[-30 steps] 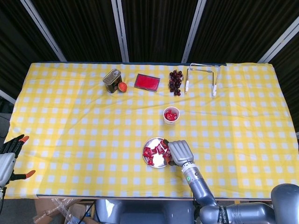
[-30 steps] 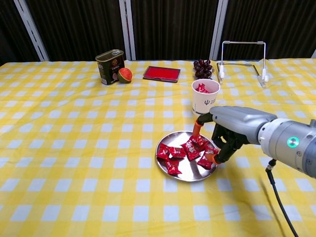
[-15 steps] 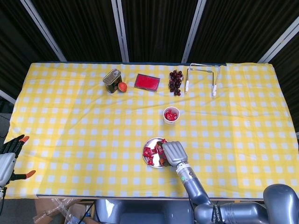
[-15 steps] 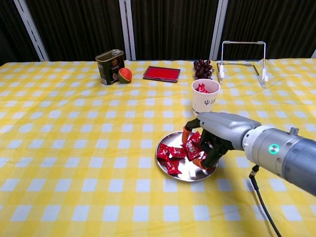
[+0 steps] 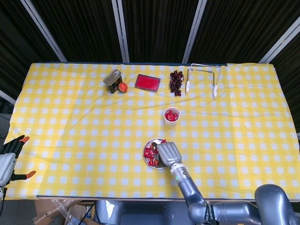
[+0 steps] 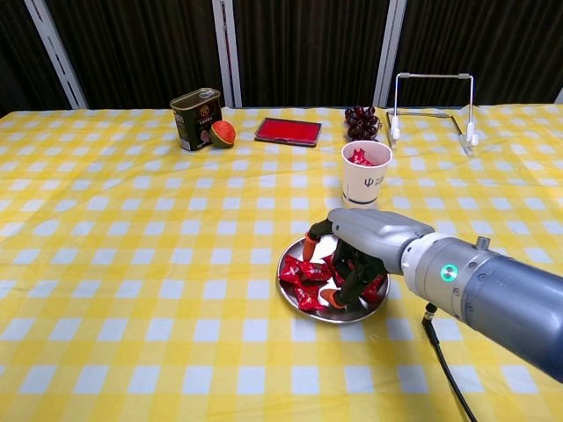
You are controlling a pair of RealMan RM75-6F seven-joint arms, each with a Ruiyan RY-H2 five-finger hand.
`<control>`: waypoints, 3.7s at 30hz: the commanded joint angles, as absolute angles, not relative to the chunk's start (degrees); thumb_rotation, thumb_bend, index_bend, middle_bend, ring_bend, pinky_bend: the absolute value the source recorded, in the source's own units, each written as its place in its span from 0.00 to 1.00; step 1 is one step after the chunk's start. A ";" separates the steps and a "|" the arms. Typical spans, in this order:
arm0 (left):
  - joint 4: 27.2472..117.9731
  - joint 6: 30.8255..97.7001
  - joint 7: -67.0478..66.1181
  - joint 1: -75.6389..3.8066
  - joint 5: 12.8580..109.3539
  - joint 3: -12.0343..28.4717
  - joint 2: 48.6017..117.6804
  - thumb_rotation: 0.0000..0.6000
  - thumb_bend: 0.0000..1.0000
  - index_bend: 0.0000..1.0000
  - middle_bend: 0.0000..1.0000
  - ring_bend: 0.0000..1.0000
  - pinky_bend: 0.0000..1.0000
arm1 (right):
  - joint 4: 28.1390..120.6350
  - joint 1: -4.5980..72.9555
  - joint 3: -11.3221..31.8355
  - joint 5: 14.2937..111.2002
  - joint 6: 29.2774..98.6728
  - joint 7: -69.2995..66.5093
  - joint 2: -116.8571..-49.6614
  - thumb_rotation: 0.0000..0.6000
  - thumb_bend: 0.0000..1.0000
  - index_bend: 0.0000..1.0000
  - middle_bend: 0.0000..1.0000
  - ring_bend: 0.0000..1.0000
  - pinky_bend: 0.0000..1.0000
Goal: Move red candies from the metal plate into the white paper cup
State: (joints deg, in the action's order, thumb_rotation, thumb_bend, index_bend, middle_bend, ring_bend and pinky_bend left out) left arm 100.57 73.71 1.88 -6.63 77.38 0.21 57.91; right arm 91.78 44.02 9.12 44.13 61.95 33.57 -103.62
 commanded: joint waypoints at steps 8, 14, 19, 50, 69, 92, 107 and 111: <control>100.55 73.36 2.02 -6.78 77.09 0.28 57.84 1.00 0.03 0.00 0.00 0.00 0.00 | 87.95 43.58 9.26 44.10 60.34 31.35 -105.61 1.00 0.48 0.57 0.84 0.86 0.98; 100.61 73.28 1.95 -6.83 76.93 0.34 57.83 1.00 0.03 0.00 0.00 0.00 0.00 | 87.61 43.35 9.83 45.30 60.29 30.27 -105.72 1.00 0.53 0.59 0.84 0.86 0.98; 100.64 73.26 1.90 -6.85 76.90 0.34 57.84 1.00 0.03 0.00 0.00 0.00 0.00 | 88.68 43.39 10.87 45.96 61.06 30.40 -104.94 1.00 0.54 0.59 0.84 0.86 0.98; 100.94 73.21 1.77 -6.87 76.21 0.56 57.84 1.00 0.03 0.00 0.00 0.00 0.00 | 85.03 48.54 24.11 44.26 61.56 26.98 -98.51 1.00 0.54 0.59 0.84 0.86 0.98; 101.17 72.65 1.46 -7.12 75.56 0.67 57.84 1.00 0.03 0.00 0.00 0.00 0.00 | 69.16 51.59 24.34 41.62 55.47 22.67 -101.69 1.00 0.54 0.52 0.84 0.85 0.98; 101.21 72.98 1.45 -7.06 76.09 0.58 57.90 1.00 0.03 0.00 0.00 0.00 0.00 | 80.42 47.89 22.40 45.34 61.18 22.52 -96.26 1.00 0.55 0.35 0.84 0.84 0.98; 100.85 74.12 1.39 -6.63 77.07 0.40 58.00 1.00 0.03 0.00 0.00 0.00 0.00 | 98.72 42.88 10.48 48.28 63.90 30.02 -91.89 1.00 0.40 0.35 0.84 0.84 0.98; 100.72 74.29 1.34 -6.56 77.26 0.36 58.05 1.00 0.03 0.00 0.00 0.00 0.00 | 100.25 42.27 8.42 48.77 64.12 30.88 -92.77 1.00 0.40 0.35 0.84 0.84 0.98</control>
State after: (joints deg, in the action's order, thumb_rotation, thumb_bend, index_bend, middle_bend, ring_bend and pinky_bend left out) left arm 100.72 74.30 1.34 -6.56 77.27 0.36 58.05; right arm 99.94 42.53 8.75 48.54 63.97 30.60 -92.52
